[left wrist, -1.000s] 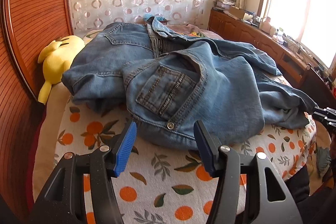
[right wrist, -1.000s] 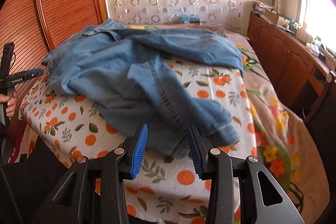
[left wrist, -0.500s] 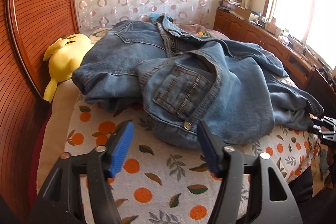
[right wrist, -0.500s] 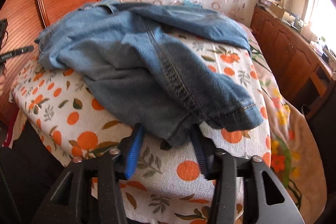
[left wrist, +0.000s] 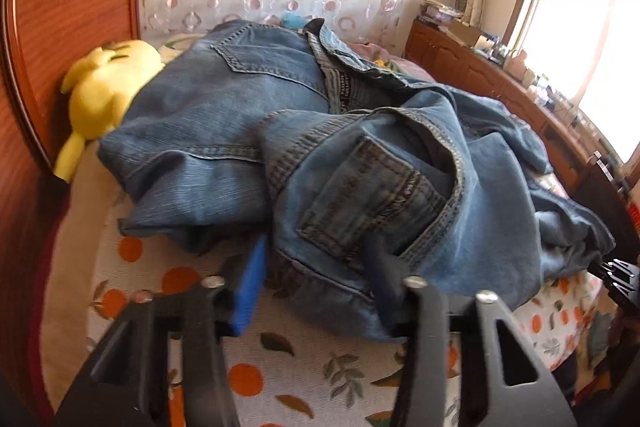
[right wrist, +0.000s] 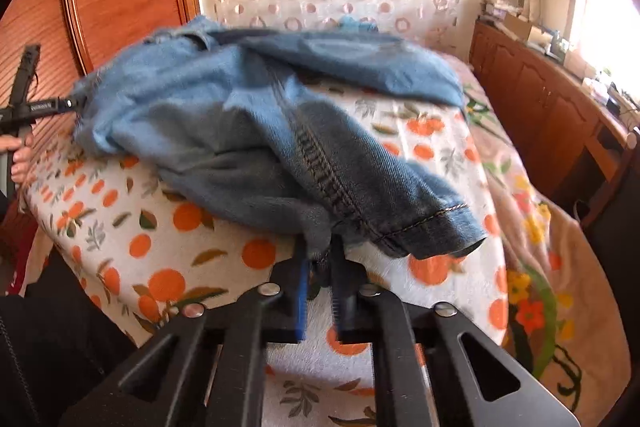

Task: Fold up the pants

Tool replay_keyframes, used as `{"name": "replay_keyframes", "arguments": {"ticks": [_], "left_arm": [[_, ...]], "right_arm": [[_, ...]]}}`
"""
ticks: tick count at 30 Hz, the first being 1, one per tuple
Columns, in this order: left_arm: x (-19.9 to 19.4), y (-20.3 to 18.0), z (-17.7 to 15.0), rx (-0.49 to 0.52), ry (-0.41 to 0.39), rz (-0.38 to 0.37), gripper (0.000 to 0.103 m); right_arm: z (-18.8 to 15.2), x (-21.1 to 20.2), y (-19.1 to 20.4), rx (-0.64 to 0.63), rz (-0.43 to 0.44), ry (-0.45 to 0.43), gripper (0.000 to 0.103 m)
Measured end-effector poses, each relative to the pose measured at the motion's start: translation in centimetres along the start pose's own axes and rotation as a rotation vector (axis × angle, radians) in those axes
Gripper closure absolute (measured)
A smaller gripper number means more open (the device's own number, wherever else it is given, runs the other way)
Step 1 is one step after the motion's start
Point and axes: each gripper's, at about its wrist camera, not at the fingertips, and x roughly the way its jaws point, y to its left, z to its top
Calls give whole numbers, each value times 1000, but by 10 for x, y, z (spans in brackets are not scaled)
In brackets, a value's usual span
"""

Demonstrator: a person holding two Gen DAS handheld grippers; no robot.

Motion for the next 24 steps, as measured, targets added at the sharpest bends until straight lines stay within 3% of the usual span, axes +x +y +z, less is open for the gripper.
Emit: {"name": "replay_keyframes", "arguments": {"ticks": [1, 2, 3, 4, 12, 17, 21, 24], "left_arm": [[0, -1, 0, 4, -1, 4, 74], [-1, -4, 0, 17, -1, 8, 76], [-3, -8, 1, 31, -6, 17, 88], [-5, -10, 1, 39, -13, 25, 91], [-60, -43, 12, 83, -113, -15, 93], [-113, -69, 3, 114, -195, -46, 93], [-130, -83, -17, 127, -194, -74, 93], [-126, -90, -40, 130, -148, -86, 94]], "right_arm": [[2, -4, -2, 6, -3, -15, 95], [6, -9, -4, 15, -5, -33, 95], [10, -14, -7, 20, -11, -52, 95], [15, -20, -9, 19, -25, -73, 95], [56, -71, -42, 39, -103, -217, 96], [69, -116, -60, 59, -159, -305, 96], [57, -140, -65, 72, -172, -323, 96], [38, -136, -63, 75, -185, -281, 96]]}}
